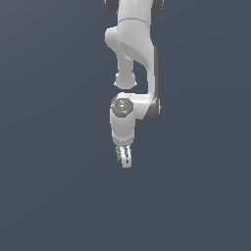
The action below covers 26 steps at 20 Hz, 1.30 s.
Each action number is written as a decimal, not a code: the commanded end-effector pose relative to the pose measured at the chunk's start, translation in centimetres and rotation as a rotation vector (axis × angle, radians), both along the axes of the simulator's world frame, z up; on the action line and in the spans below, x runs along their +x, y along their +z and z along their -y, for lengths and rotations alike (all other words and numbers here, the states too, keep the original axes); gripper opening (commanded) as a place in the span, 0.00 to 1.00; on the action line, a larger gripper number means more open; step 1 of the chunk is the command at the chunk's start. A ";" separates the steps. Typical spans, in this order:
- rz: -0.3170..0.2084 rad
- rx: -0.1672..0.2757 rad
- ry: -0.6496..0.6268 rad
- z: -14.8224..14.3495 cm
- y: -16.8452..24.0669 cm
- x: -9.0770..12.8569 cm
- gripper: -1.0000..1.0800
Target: Pick up the object and move it to a goal position.
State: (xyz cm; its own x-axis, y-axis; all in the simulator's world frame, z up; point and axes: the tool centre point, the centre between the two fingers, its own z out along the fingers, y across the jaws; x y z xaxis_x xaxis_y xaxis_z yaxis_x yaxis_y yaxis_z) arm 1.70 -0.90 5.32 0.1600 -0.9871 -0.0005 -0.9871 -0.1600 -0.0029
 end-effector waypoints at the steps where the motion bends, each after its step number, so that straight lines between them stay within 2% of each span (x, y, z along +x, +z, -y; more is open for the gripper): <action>1: -0.001 0.000 -0.002 0.8 0.3 -0.5 0.00; 9: -0.001 0.001 -0.002 5.3 2.7 -3.6 0.00; 20: -0.002 0.003 -0.002 15.6 8.3 -10.5 0.00; 26: -0.003 0.002 -0.002 20.4 10.9 -13.6 0.00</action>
